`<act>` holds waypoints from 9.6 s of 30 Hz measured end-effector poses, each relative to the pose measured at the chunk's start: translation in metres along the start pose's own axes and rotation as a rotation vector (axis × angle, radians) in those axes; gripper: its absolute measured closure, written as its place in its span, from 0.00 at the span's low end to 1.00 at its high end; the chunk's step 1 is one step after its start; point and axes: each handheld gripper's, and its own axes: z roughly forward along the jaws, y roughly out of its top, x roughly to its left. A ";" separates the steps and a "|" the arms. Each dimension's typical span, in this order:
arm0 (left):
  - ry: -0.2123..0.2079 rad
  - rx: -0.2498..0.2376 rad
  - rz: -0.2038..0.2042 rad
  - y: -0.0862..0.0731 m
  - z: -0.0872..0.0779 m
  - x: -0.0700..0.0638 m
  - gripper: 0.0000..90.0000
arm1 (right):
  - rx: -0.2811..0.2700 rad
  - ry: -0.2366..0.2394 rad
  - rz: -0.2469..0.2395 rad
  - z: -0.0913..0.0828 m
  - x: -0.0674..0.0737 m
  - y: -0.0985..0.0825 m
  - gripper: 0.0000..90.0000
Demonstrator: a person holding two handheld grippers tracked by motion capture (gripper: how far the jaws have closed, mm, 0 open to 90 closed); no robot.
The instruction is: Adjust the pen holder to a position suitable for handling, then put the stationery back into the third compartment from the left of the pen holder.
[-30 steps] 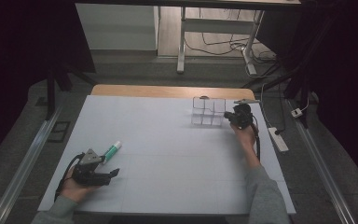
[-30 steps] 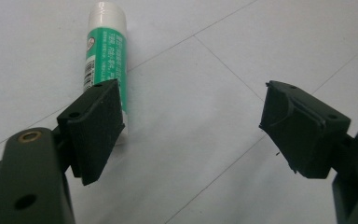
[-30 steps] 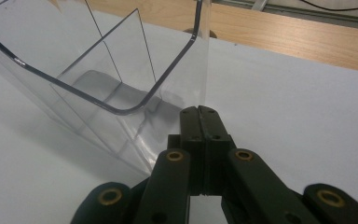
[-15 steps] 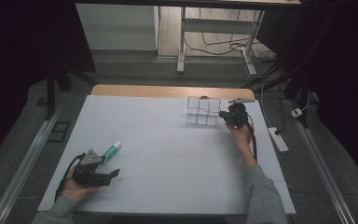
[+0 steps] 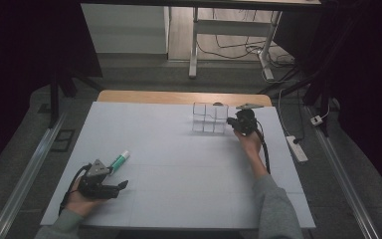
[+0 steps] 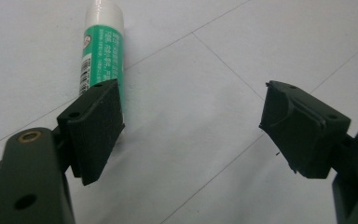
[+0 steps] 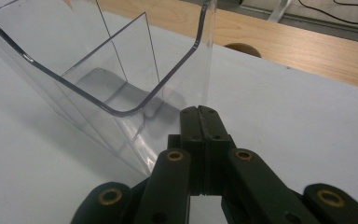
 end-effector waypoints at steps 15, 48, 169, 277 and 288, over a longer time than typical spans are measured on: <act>-0.015 -0.008 0.003 0.000 -0.001 0.001 0.23 | 0.015 0.030 0.020 0.018 0.017 0.010 0.99; -0.024 -0.016 -0.001 -0.001 -0.002 0.004 0.23 | 0.079 0.046 -0.032 0.048 0.056 0.030 0.99; 0.004 0.383 0.002 0.095 0.061 0.060 0.44 | 0.070 0.145 -0.186 -0.133 0.064 -0.111 0.37; -0.343 -0.211 0.075 0.148 0.076 -0.067 0.71 | -0.029 0.381 -0.219 -0.102 0.152 -0.082 0.33; -0.355 -0.219 0.099 0.153 0.085 -0.083 0.71 | -0.046 0.386 -0.194 -0.105 0.154 -0.083 0.33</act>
